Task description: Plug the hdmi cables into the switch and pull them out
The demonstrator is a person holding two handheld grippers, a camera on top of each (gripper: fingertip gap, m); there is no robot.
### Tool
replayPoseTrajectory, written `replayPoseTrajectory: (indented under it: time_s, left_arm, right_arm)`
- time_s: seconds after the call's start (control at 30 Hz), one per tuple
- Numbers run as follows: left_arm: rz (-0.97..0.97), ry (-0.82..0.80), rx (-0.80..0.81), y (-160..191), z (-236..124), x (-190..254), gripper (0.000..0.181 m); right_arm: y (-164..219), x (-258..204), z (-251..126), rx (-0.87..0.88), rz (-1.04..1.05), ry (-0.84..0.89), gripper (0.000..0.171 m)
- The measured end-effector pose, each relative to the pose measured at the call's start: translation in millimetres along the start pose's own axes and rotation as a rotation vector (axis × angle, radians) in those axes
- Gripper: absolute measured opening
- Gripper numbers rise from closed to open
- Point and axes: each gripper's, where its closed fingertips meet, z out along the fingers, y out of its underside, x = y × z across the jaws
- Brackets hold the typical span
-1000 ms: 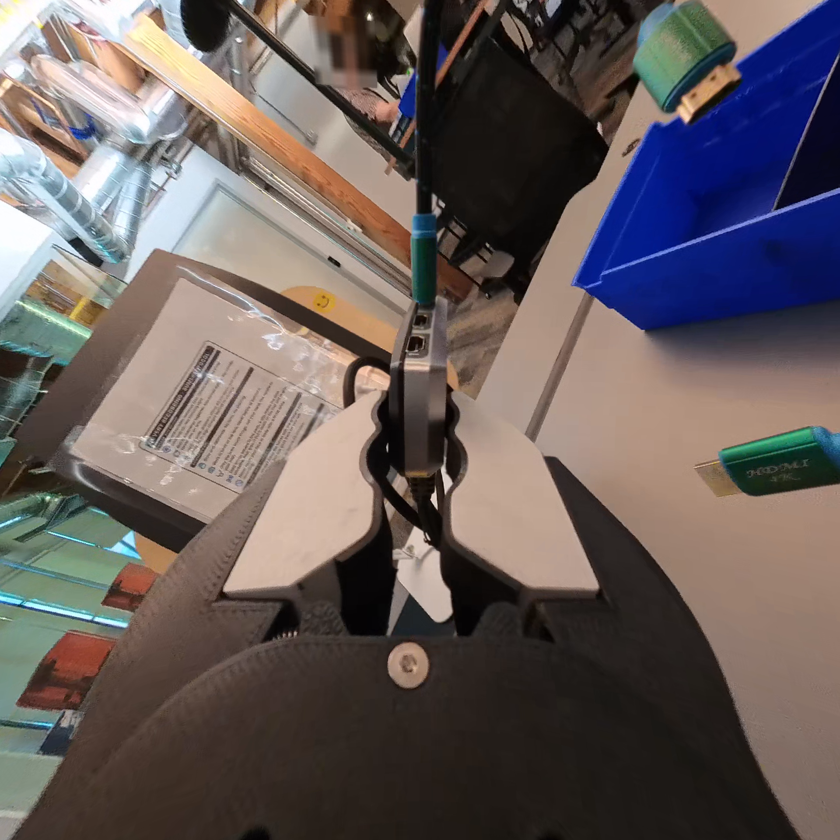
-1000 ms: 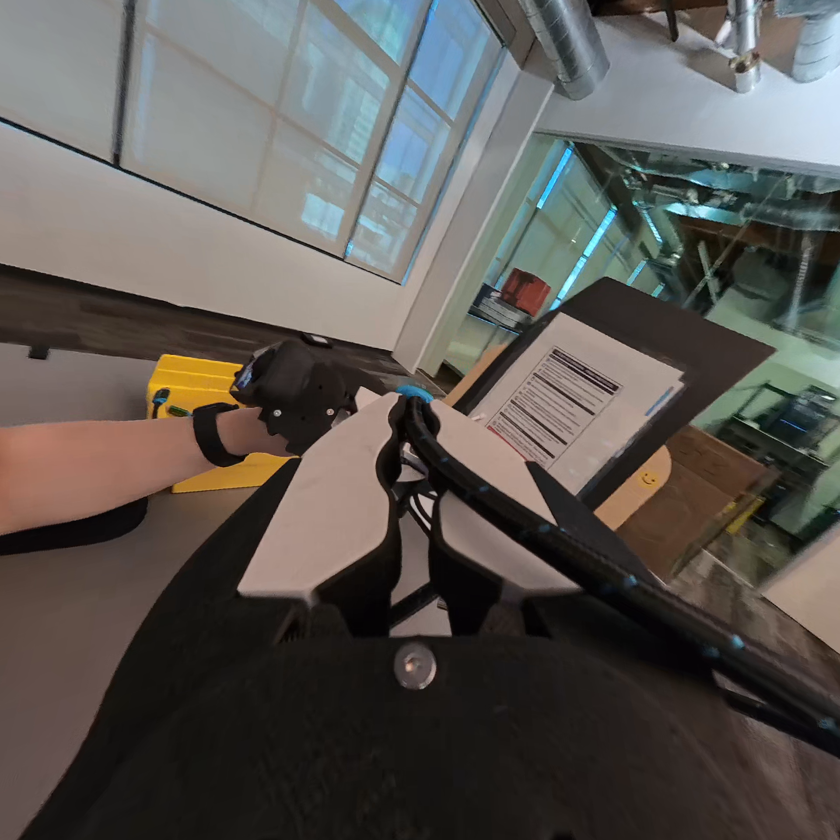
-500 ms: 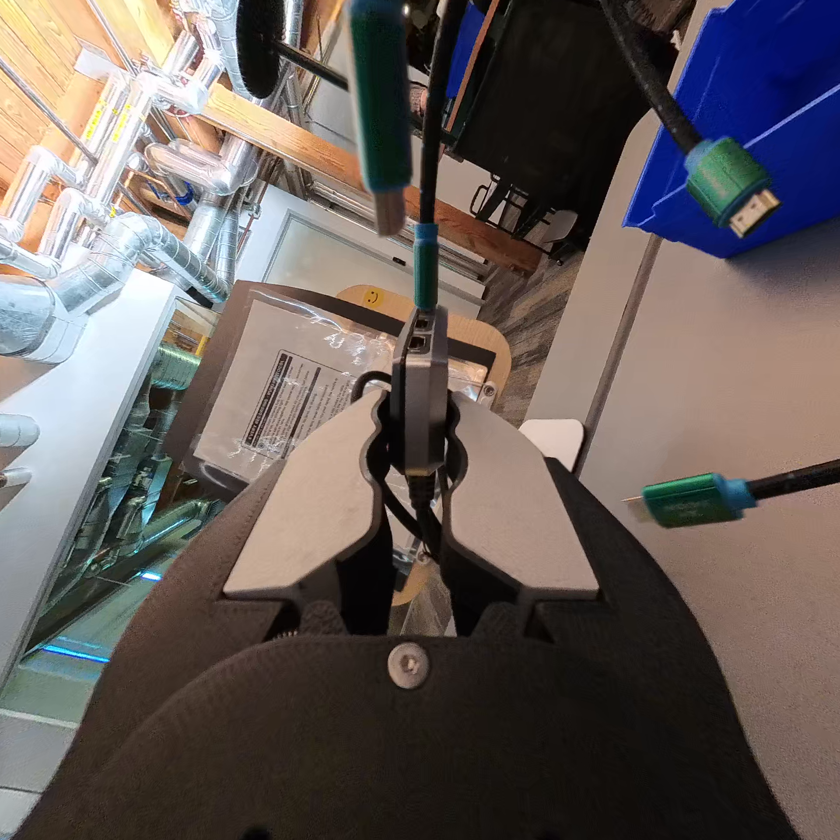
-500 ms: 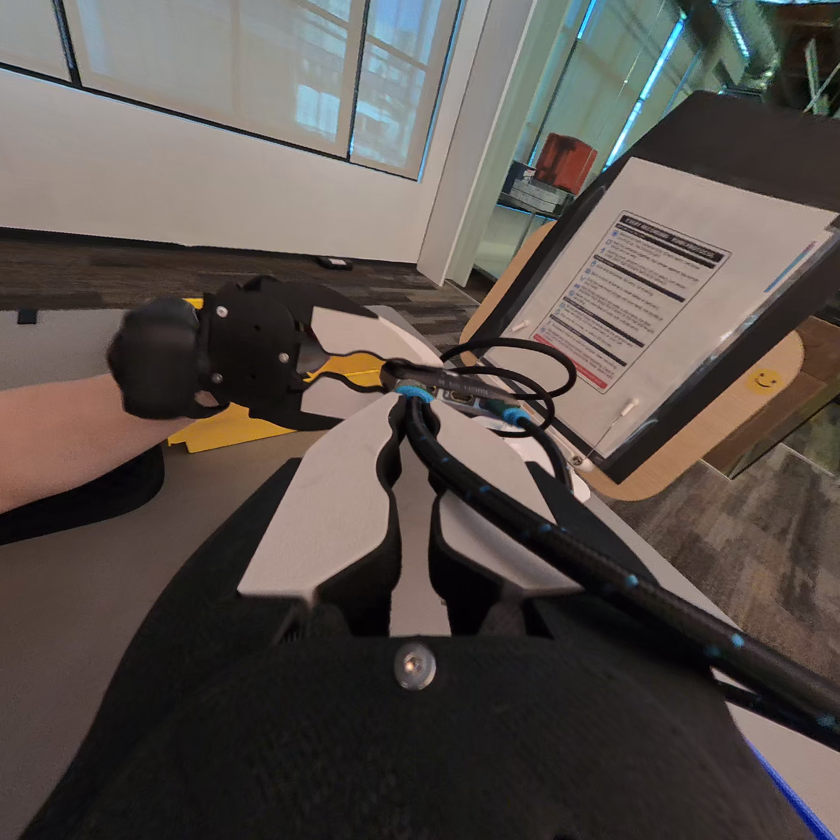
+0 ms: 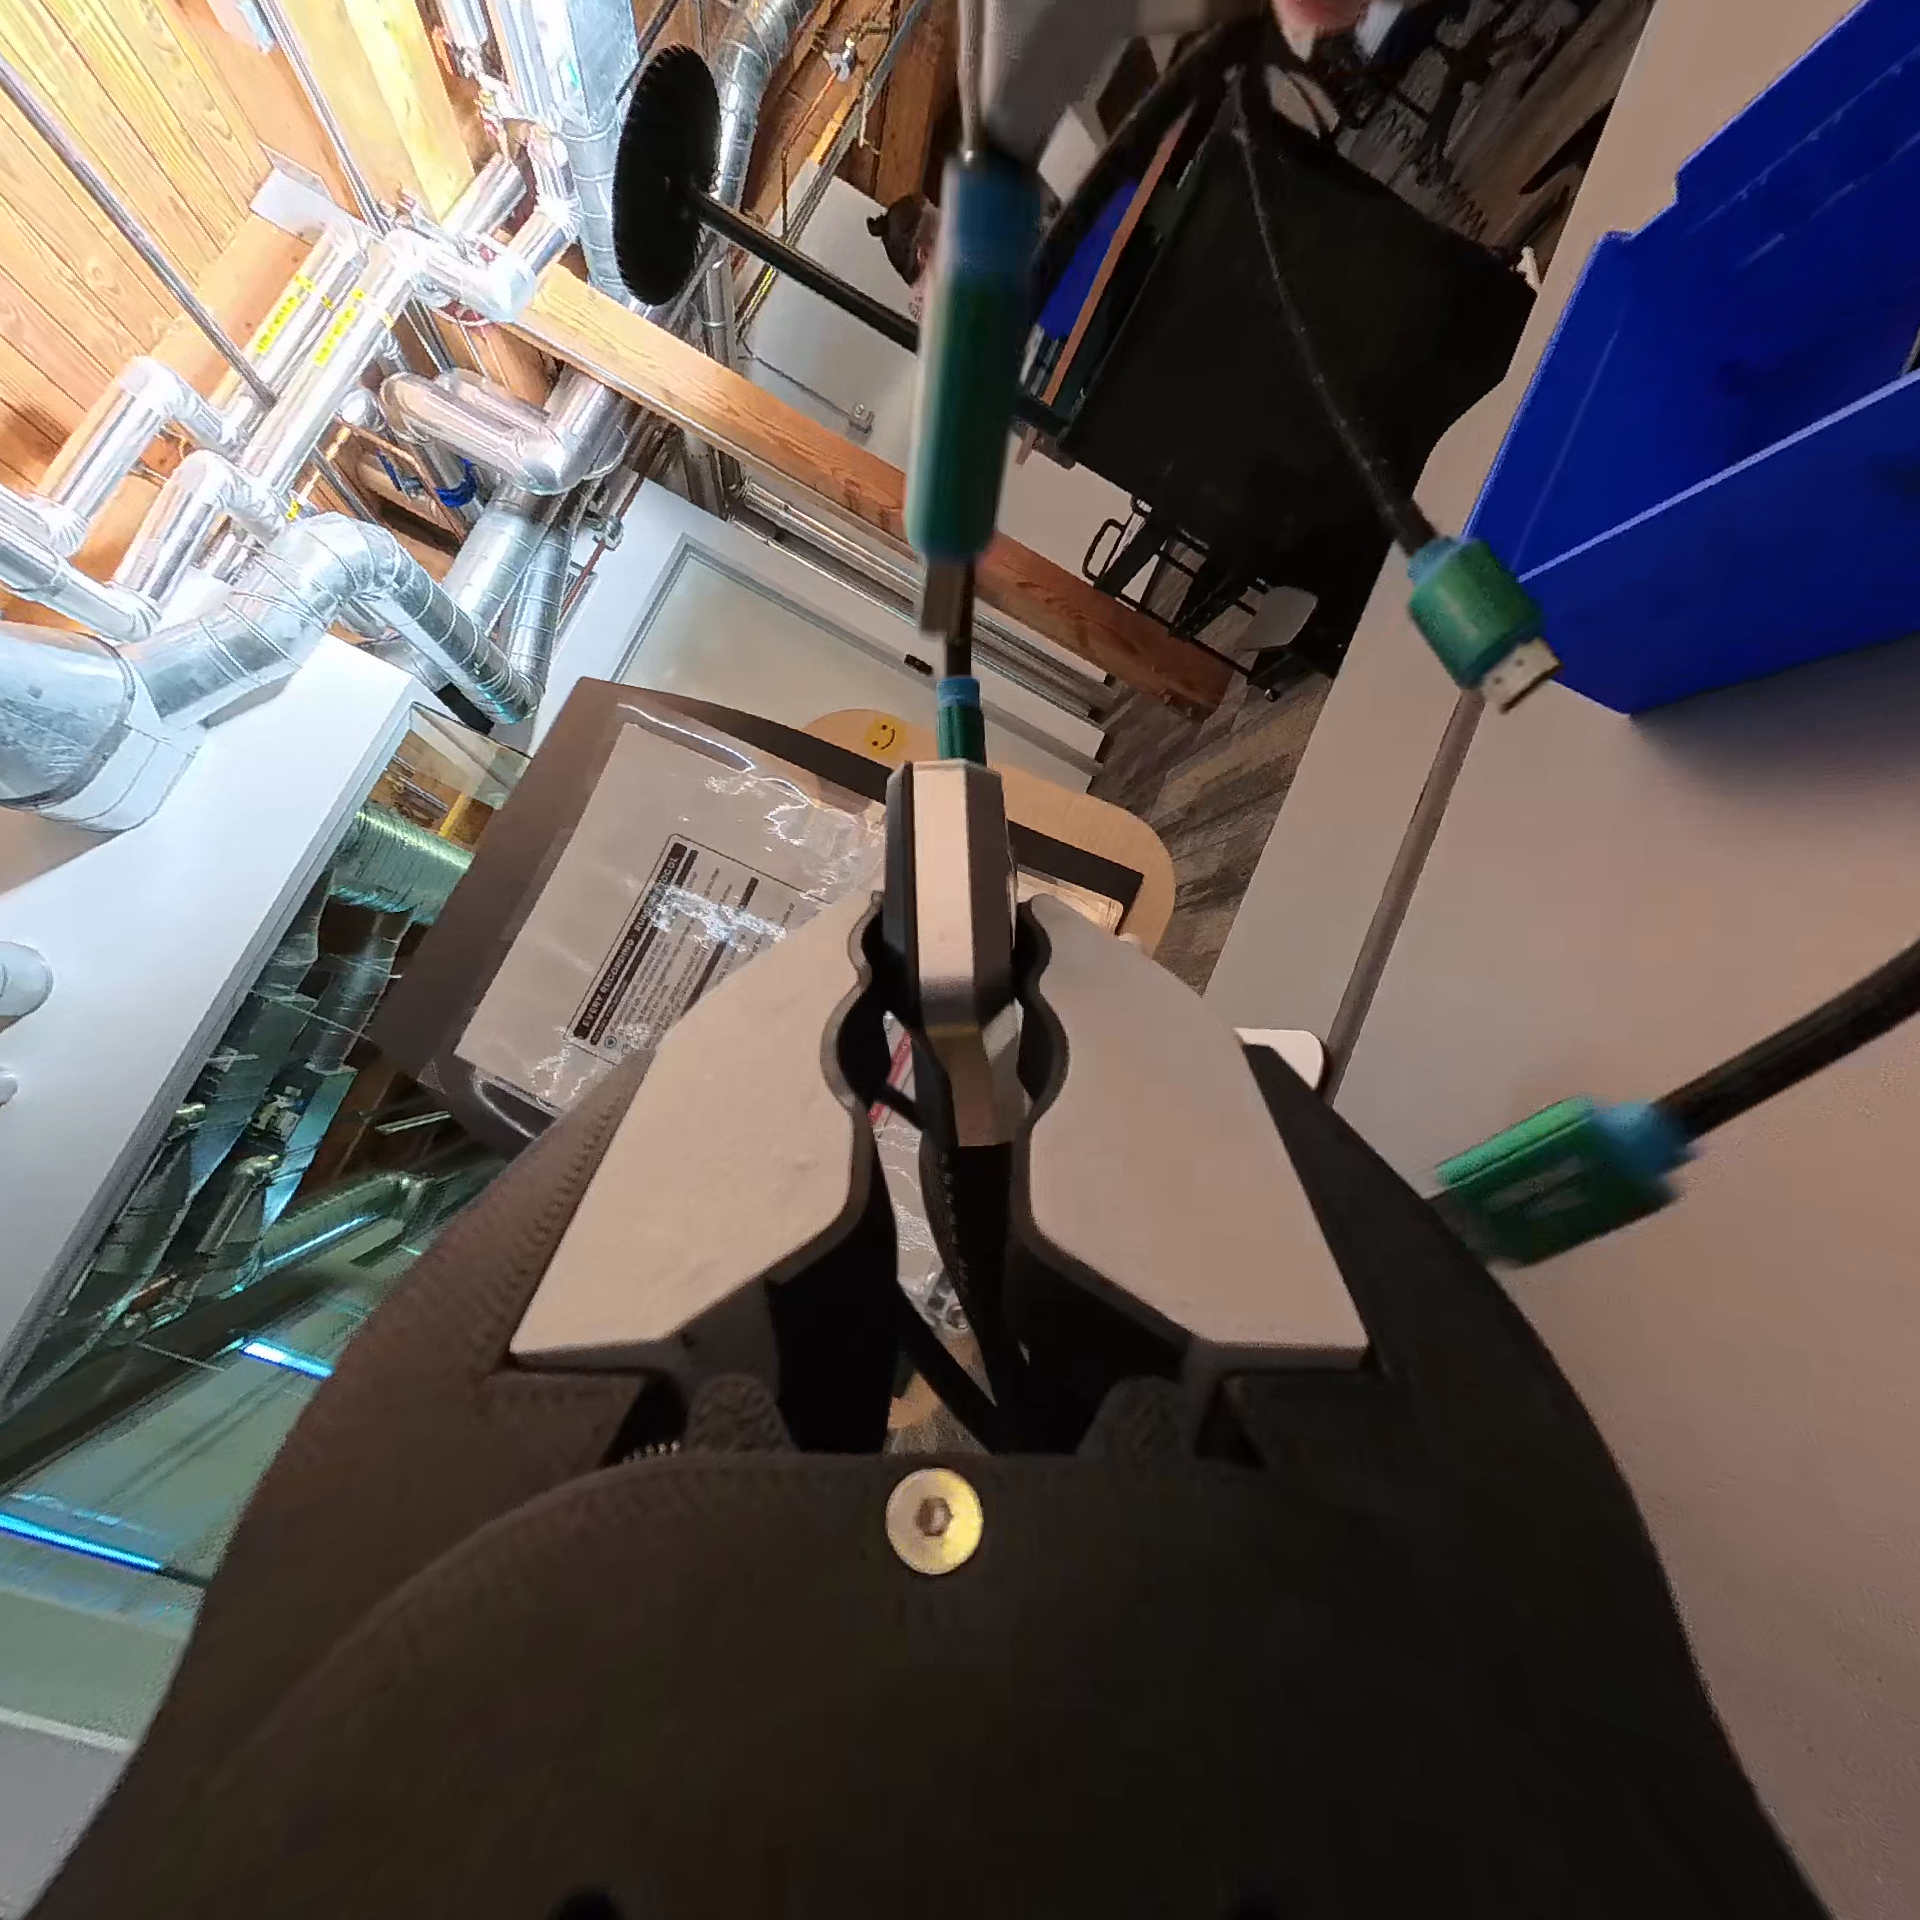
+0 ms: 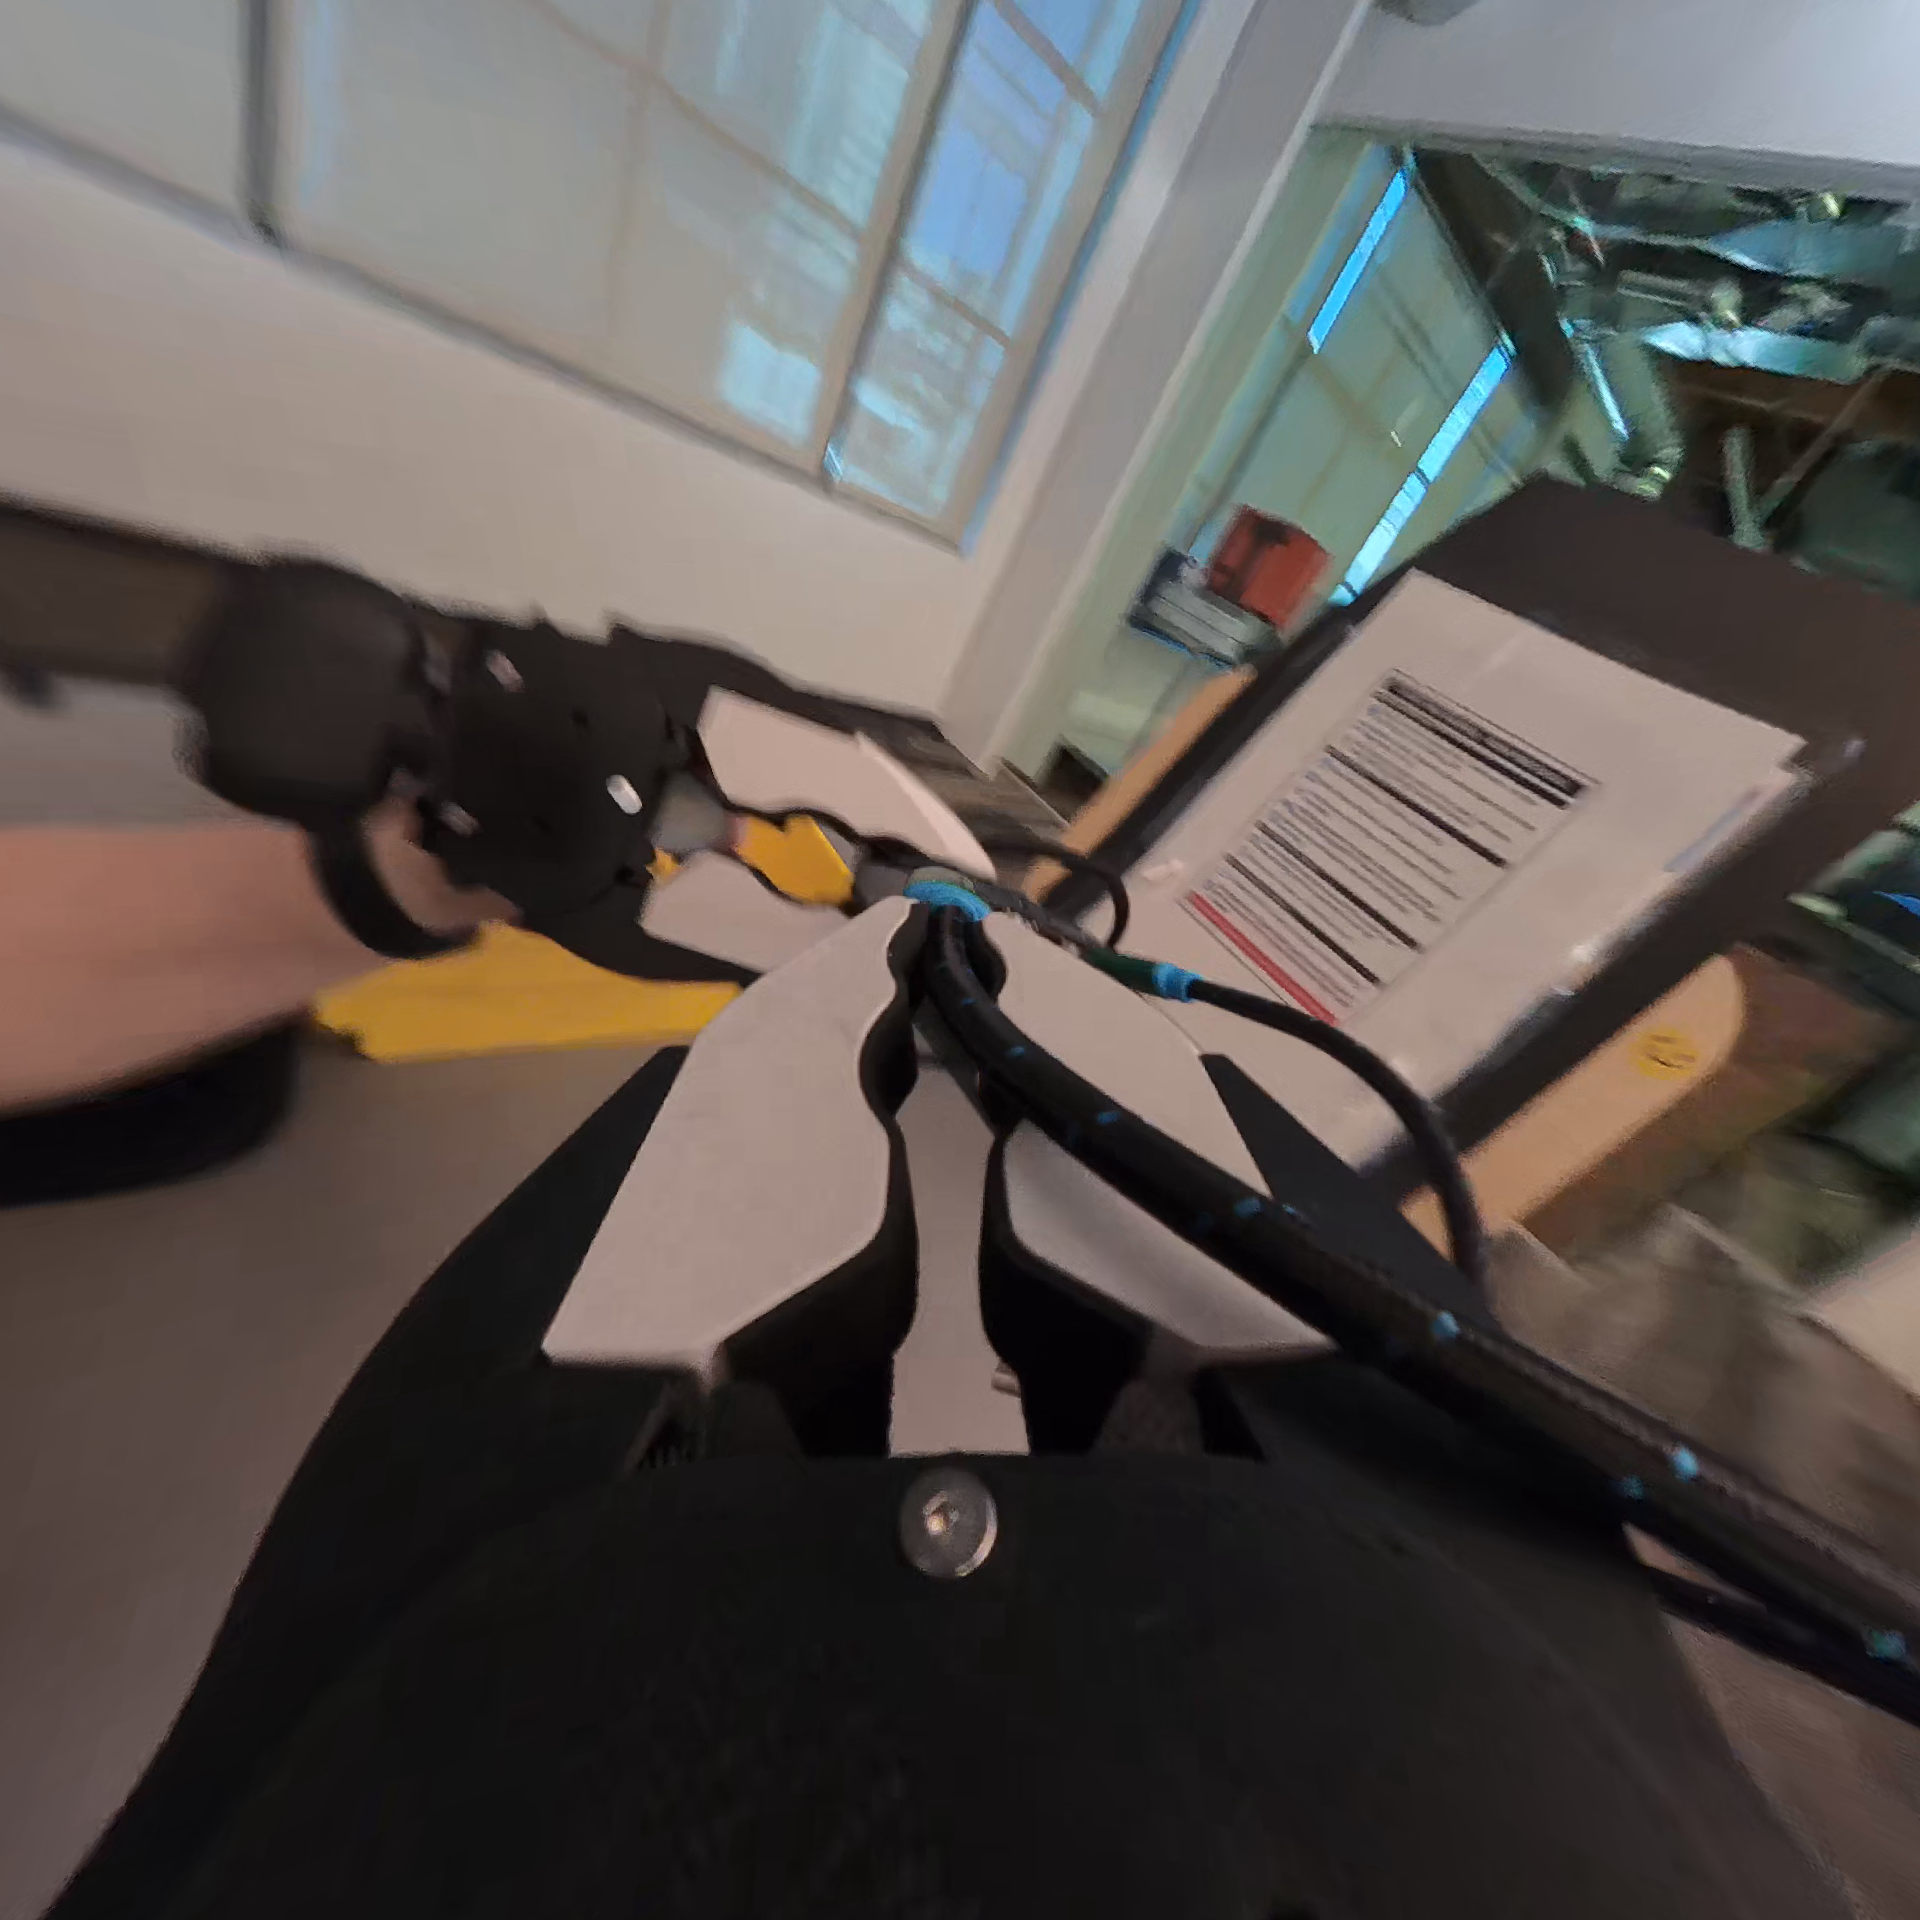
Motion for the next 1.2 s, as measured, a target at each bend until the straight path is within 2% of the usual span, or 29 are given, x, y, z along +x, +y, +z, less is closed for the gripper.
replayPoseTrajectory:
  time_s: [0.03, 0.17, 0.27, 0.4, 0.47, 0.53, 0.63, 0.73, 0.83, 0.93, 1.07, 1.2]
  left_arm:
    - [-0.006, -0.001, 0.001, 0.3, -0.5, -1.3, 0.020]
    - [-0.019, -0.005, 0.017, -2.1, -3.4, -4.7, 0.020]
    - [-0.020, -0.006, 0.023, -5.2, -5.2, -5.8, 0.020]
    - [-0.013, -0.005, 0.036, -12.4, -7.7, -5.3, 0.020]
    - [-0.024, -0.004, 0.057, -19.6, -10.3, -6.0, 0.020]
    - [-0.035, -0.008, 0.088, -29.2, -15.4, -9.2, 0.020]
    - [-0.064, -0.024, 0.151, -47.7, -28.0, -20.2, 0.020]
    - [-0.096, -0.038, 0.224, -66.0, -44.3, -33.1, 0.020]
    - [-0.132, -0.042, 0.289, -79.3, -58.6, -42.5, 0.020]
    - [-0.157, -0.029, 0.322, -85.6, -65.4, -45.3, 0.020]
    - [-0.160, -0.009, 0.337, -87.5, -67.3, -43.1, 0.020]
    - [-0.145, 0.023, 0.344, -88.5, -66.2, -36.5, 0.020]
  right_arm:
    - [-9.9, 1.1, -7.2, 0.054, 0.030, -0.017, 0.005]
    - [-52.2, 29.7, -59.8, 0.301, 0.078, 0.025, 0.006]
    - [-62.3, 75.1, -110.5, 0.418, 0.112, 0.192, 0.006]
    - [-20.1, 131.6, -139.0, 0.347, 0.223, 0.325, 0.006]
    - [8.9, 152.1, -136.7, 0.304, 0.312, 0.353, 0.006]
    - [34.9, 156.7, -119.9, 0.271, 0.408, 0.297, 0.007]
    - [55.7, 135.2, -85.0, 0.209, 0.517, 0.097, 0.006]
    - [54.0, 91.2, -51.3, 0.180, 0.563, -0.156, 0.006]
    - [36.2, 40.6, -26.6, 0.197, 0.577, -0.381, 0.007]
    - [4.5, 5.5, -21.5, 0.324, 0.595, -0.544, 0.006]
    - [-22.0, 1.3, -27.5, 0.434, 0.630, -0.539, 0.005]
    - [-31.5, 0.5, -38.1, 0.430, 0.560, -0.501, 0.003]
